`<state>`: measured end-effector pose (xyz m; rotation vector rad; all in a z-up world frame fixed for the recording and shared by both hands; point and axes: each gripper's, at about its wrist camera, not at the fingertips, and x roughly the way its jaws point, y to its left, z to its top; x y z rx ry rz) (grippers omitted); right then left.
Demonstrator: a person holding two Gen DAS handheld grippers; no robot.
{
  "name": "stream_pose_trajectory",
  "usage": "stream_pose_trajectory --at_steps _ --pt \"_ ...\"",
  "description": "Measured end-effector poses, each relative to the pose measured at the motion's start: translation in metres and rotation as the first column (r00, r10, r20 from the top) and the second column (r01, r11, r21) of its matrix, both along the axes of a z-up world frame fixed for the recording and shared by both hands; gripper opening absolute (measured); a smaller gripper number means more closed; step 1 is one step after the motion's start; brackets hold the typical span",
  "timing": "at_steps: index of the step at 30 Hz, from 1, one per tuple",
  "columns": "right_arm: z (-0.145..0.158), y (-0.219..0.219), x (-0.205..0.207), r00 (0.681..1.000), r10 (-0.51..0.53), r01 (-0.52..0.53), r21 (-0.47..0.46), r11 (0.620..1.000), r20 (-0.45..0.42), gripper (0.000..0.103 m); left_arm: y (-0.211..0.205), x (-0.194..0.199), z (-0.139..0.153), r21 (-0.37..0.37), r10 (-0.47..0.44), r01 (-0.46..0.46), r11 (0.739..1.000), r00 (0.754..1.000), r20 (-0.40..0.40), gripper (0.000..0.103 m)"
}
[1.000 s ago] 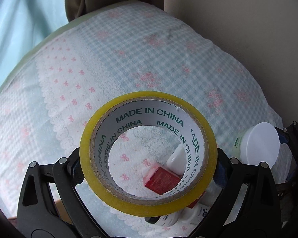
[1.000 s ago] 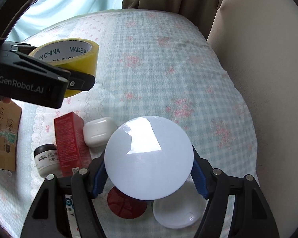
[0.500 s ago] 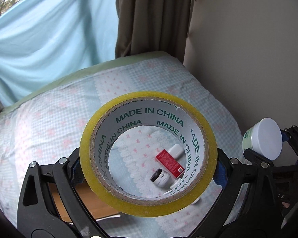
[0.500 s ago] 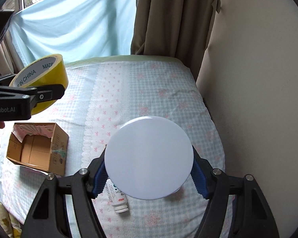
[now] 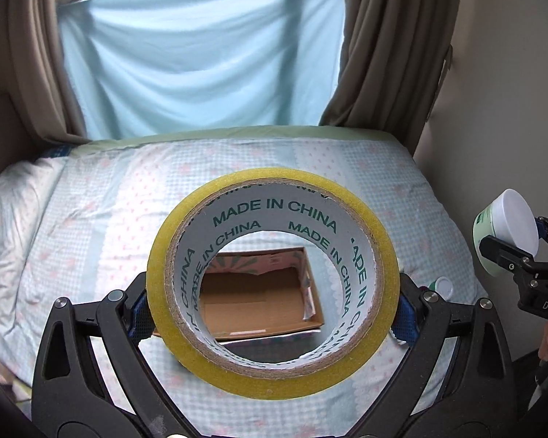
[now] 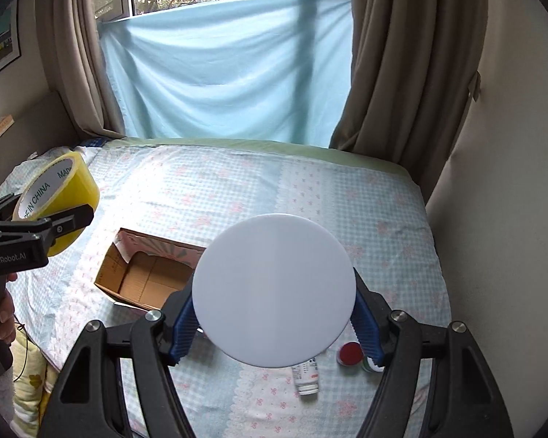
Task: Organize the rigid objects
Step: 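Carry the tape roll with the left tool while the right tool carries the green jar toward the box, then lower the tape roll into the box with the left tool while the right tool releases the jar inside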
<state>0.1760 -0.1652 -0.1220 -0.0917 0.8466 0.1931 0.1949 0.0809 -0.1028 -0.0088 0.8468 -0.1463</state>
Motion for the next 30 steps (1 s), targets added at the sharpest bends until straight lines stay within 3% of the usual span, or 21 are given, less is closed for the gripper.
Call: stream_pose_trajectory --at_steps 7,15,21,30 --pt "-0.001 0.099 0.007 0.999 0.026 -0.023 0.08 0.997 -0.037 0.068 0.088 -0.006 -0.016 -0.016 0.007 -0.008 1.0 1.0 -0.027 0.096" --pt "-0.041 0.179 0.035 0.987 0.007 0.015 0.129 0.991 -0.163 0.068 0.16 0.015 -0.063 -0.02 -0.036 0.034 0.999 0.993 -0.111 0.096" --pt "-0.081 0.207 0.066 0.962 -0.016 0.052 0.126 0.991 -0.274 0.068 0.177 0.045 -0.117 -0.045 -0.038 0.03 0.999 0.977 -0.211 0.096" --pt "-0.164 0.202 0.125 0.873 -0.06 0.14 0.132 0.981 -0.484 0.068 0.162 0.091 -0.194 -0.016 -0.046 0.044 0.999 0.926 -0.375 0.096"
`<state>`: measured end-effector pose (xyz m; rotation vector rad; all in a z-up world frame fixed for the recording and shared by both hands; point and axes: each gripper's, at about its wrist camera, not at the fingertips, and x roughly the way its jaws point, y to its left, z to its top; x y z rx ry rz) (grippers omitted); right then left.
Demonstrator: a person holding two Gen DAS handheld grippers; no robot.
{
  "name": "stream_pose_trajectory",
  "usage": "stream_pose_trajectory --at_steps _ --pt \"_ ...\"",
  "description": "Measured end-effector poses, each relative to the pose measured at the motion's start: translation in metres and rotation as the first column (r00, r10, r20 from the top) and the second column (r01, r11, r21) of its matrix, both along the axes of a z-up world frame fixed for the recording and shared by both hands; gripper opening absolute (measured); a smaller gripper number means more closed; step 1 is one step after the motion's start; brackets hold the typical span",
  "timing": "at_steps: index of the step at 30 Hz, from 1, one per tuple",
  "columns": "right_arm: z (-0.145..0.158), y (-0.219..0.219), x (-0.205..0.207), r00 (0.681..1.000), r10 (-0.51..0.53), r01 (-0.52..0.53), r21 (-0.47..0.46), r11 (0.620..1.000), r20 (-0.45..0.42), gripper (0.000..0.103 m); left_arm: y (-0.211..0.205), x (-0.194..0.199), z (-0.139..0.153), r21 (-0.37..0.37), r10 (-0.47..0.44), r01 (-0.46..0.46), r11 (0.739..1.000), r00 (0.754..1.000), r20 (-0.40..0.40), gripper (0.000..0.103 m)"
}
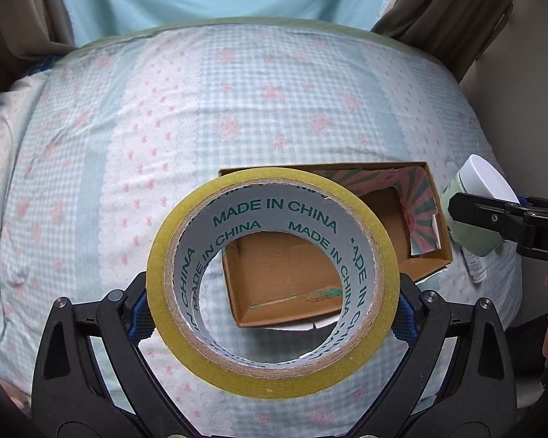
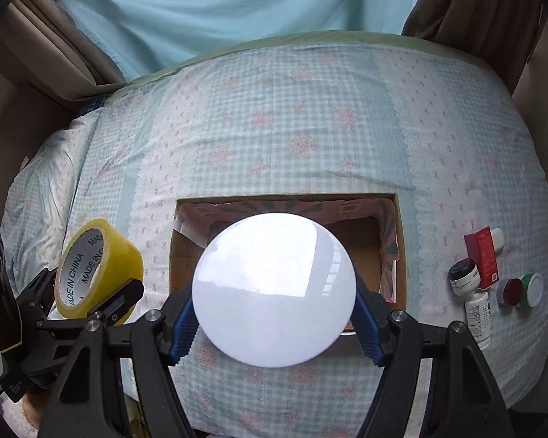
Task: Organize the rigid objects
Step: 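Lower the tape roll into the box with the left tool while the right tool releases the jar inside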
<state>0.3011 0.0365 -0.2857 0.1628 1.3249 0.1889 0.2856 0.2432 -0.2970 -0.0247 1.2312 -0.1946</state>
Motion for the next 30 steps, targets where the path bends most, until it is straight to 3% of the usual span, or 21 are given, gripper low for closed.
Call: stream_pose_trajectory --at_steps 4,10,13,15,22,23,25,26,30 --pt "-0.044 -0.009 0.023 0.994 -0.014 0.013 -0.004 1.0 -0.108 0.068 -0.022 0.019 -0.044 0.018 -0.036 0.038 0.999 0.994 -0.101 0.096" --pt "-0.11 -0.019 0.055 0.959 -0.028 0.044 0.05 0.998 -0.283 0.068 -0.044 0.051 -0.102 0.01 -0.058 0.063 0.998 0.965 -0.254 0.096" --pt "-0.127 -0.022 0.065 0.947 -0.035 0.051 0.044 0.998 -0.319 0.068 -0.059 0.055 -0.119 0.057 -0.083 0.104 0.993 0.952 -0.295 0.096" --pt "-0.134 -0.022 0.071 0.939 -0.039 0.061 0.053 0.997 -0.34 0.068 -0.063 0.057 -0.128 0.05 -0.085 0.107 0.993 0.943 -0.322 0.096" --pt "-0.146 -0.035 0.078 0.926 -0.123 0.166 0.093 0.982 -0.357 0.069 -0.065 0.064 -0.136 0.081 -0.066 0.103 0.991 0.927 -0.368 0.097" --pt "-0.147 -0.035 0.079 0.925 -0.129 0.17 0.085 0.982 -0.357 0.07 -0.065 0.065 -0.138 0.096 -0.062 0.105 0.99 0.925 -0.374 0.097" --pt "-0.146 -0.036 0.08 0.927 -0.138 0.18 0.09 0.98 -0.349 0.099 -0.064 0.064 -0.137 0.102 -0.059 0.103 0.989 0.927 -0.37 0.102" --pt "-0.144 -0.036 0.08 0.93 -0.14 0.182 0.095 0.979 -0.339 0.103 -0.062 0.064 -0.134 0.092 -0.055 0.094 0.991 0.931 -0.36 0.102" --pt "-0.137 -0.039 0.077 0.941 -0.142 0.18 0.1 0.979 -0.307 0.103 -0.059 0.06 -0.121 0.083 -0.044 0.077 0.994 0.939 -0.342 0.102"
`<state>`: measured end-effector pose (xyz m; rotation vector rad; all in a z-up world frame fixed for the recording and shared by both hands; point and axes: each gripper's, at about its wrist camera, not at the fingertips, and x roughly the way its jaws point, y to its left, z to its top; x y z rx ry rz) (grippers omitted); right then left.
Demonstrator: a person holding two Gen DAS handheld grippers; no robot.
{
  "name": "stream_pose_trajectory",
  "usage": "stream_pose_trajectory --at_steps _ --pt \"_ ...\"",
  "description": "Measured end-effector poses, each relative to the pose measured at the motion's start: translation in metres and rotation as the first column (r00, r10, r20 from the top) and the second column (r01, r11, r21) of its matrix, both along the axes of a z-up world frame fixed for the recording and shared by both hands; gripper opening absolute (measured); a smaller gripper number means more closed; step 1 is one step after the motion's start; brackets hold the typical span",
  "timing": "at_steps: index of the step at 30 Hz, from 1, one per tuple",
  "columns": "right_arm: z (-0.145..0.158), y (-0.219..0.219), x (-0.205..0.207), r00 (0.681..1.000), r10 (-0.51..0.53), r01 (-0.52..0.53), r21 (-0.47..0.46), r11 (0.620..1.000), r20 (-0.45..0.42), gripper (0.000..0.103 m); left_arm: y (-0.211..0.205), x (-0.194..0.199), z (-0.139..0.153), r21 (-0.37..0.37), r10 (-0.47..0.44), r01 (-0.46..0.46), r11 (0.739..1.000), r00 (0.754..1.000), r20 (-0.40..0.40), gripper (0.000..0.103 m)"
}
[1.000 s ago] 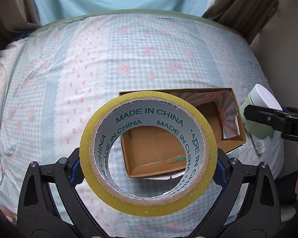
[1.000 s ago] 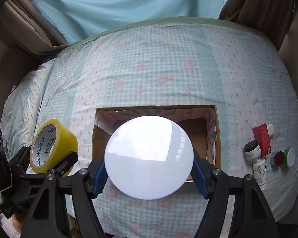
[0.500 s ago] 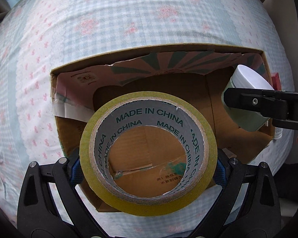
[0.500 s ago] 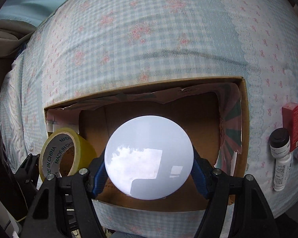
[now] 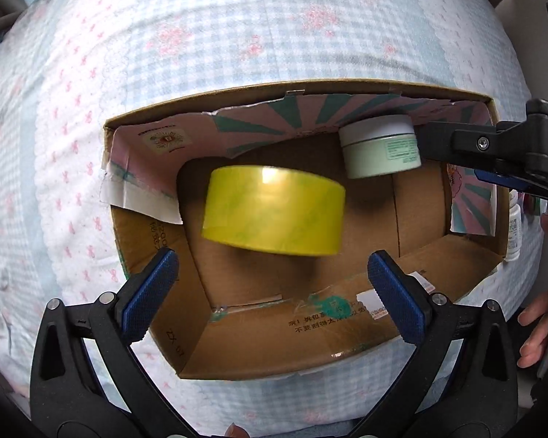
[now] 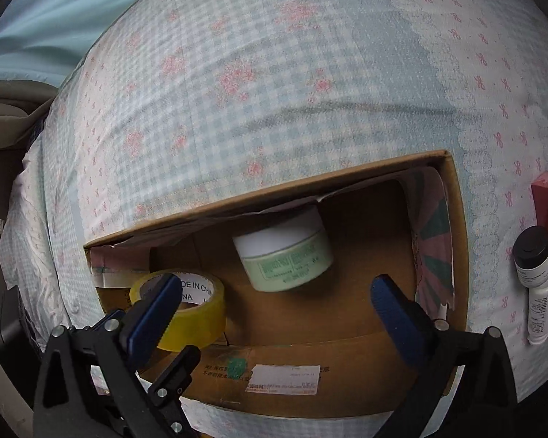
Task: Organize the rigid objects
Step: 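Lower the tape roll into the box with the left tool while the right tool releases the jar inside, then lift both open tools up out of the box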
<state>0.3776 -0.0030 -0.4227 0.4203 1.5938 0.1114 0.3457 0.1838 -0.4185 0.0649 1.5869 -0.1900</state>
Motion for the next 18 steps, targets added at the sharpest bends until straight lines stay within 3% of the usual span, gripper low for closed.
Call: stream_pose_trajectory --at_steps 8,18 --pt "0.012 -0.007 -0.018 0.999 -0.034 0.034 0.024 0.999 -0.001 0.103 0.005 -0.014 0.025 0.004 0.006 -0.006 1.0 1.0 0.023 0.102" --pt "0.05 -0.01 -0.047 0.997 -0.067 0.065 0.055 0.996 0.03 0.103 0.009 -0.043 0.08 0.011 0.0 -0.001 1.0 0.995 0.1 0.102"
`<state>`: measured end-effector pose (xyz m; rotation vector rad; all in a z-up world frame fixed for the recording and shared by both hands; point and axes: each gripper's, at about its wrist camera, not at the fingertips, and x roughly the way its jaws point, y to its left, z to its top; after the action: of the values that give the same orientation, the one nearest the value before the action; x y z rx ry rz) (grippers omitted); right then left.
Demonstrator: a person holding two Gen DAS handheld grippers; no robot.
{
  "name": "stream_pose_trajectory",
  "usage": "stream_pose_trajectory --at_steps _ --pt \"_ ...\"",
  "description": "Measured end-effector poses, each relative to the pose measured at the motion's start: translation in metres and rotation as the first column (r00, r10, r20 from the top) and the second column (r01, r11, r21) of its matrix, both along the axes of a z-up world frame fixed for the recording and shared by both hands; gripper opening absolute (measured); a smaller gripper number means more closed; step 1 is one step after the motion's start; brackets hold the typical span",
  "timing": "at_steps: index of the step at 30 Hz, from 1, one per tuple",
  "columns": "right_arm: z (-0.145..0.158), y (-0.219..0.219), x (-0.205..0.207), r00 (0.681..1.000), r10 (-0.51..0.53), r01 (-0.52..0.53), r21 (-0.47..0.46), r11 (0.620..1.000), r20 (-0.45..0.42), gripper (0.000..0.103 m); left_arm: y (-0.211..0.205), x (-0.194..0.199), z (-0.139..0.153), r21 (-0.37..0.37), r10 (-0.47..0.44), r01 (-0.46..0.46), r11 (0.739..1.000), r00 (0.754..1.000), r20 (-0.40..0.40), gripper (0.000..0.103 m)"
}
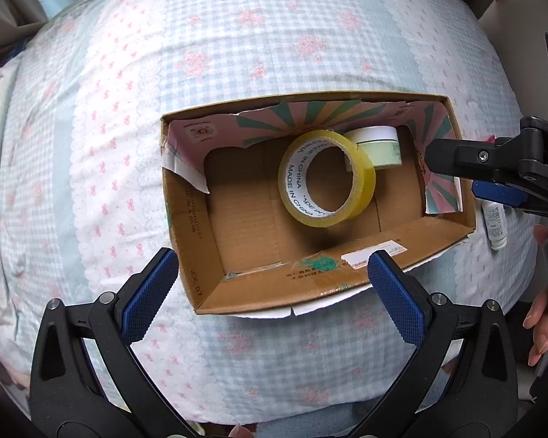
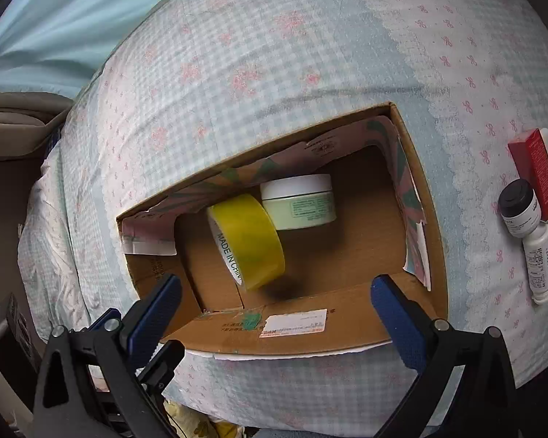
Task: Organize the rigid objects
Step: 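Lift both open tools up out of the box, then grasp the black-lidded L'Oreal jar with the left tool while the right tool grasps the red-lidded jar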
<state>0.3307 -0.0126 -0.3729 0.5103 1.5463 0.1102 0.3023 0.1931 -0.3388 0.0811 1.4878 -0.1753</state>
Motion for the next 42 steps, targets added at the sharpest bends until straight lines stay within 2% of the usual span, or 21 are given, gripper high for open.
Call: stream_pose_trajectory --at_steps 7,12,16,20,25,32,38,42 --pt "0.04 0.0 -0.031 0.998 0.021 -0.021 -0.009 1.0 0.058 0.103 0.007 -0.028 0.048 0.008 0.015 -0.016 1.0 0.996 0.087 0.102" --pt "0.073 -0.001 -0.062 0.991 0.056 -0.048 -0.07 0.996 0.118 0.103 0.015 -0.056 0.087 -0.015 0.032 -0.03 0.999 0.985 0.167 0.102" --pt "0.102 -0.005 -0.088 0.982 0.06 -0.045 -0.085 0.995 0.18 0.103 0.019 -0.075 0.116 -0.026 0.006 0.0 1.0 0.975 0.222 0.103" --pt "0.126 -0.012 -0.115 0.969 0.04 -0.012 -0.112 0.994 0.243 0.103 0.016 -0.093 0.135 -0.055 -0.021 0.037 0.998 0.964 0.265 0.103" --pt "0.144 -0.03 -0.152 0.955 0.017 0.049 -0.215 0.975 0.295 0.103 0.001 -0.111 0.142 -0.125 -0.048 0.086 0.988 0.959 0.281 0.102" --pt "0.157 -0.09 -0.201 0.942 -0.065 0.17 -0.301 0.938 0.328 0.103 -0.04 -0.127 0.151 -0.208 -0.076 0.141 0.968 0.953 0.295 0.102" --pt "0.159 -0.158 -0.229 0.926 -0.159 0.281 -0.343 0.897 0.343 0.103 -0.093 -0.132 0.161 -0.199 -0.118 0.192 0.961 0.936 0.331 0.102" --pt "0.15 -0.203 -0.229 0.928 -0.165 0.278 -0.325 0.904 0.335 0.103 -0.136 -0.13 0.161 -0.187 -0.113 0.185 0.965 0.933 0.343 0.102"
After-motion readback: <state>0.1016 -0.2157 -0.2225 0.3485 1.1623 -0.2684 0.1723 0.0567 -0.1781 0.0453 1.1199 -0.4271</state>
